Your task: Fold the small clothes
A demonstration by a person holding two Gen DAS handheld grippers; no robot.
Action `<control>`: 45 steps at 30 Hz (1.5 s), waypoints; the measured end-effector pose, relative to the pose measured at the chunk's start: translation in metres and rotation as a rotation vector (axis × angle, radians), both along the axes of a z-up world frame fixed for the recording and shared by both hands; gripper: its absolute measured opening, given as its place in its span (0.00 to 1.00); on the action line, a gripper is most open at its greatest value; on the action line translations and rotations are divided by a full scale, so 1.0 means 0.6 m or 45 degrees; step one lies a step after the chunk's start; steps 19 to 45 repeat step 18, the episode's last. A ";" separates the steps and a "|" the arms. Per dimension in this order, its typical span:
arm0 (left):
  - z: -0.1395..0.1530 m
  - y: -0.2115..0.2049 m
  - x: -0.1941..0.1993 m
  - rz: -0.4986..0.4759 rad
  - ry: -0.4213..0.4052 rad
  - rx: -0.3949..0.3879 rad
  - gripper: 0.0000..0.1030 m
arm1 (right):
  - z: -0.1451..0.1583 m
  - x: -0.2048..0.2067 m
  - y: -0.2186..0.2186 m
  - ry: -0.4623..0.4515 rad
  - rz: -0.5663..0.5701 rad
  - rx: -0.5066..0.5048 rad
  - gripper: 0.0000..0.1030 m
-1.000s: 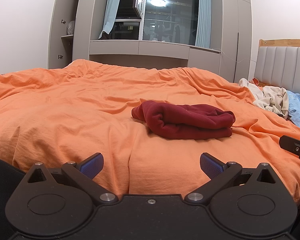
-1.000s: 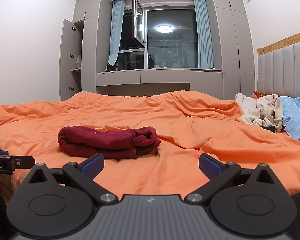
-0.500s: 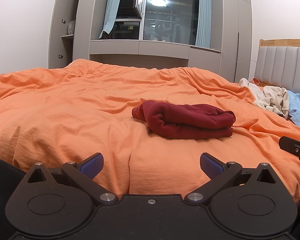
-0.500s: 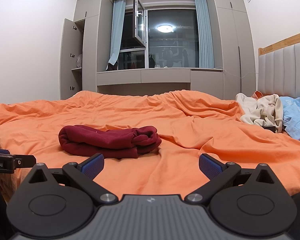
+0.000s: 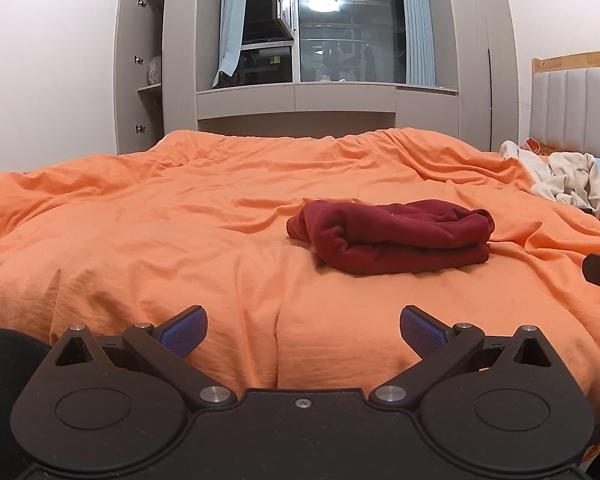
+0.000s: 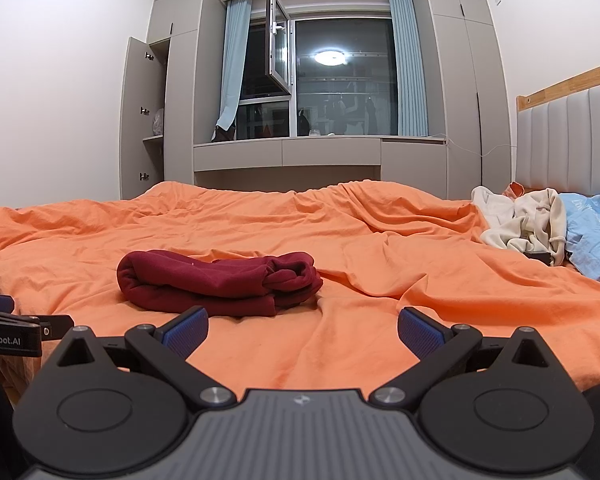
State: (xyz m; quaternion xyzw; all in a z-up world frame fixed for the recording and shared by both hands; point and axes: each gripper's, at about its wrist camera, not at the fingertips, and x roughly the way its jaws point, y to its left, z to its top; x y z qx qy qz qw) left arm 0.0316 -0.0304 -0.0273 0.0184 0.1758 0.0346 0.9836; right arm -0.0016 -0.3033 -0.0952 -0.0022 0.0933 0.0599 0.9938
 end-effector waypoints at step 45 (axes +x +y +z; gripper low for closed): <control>0.003 -0.001 0.005 -0.001 0.028 0.001 0.99 | -0.008 0.000 0.004 0.006 0.002 -0.004 1.00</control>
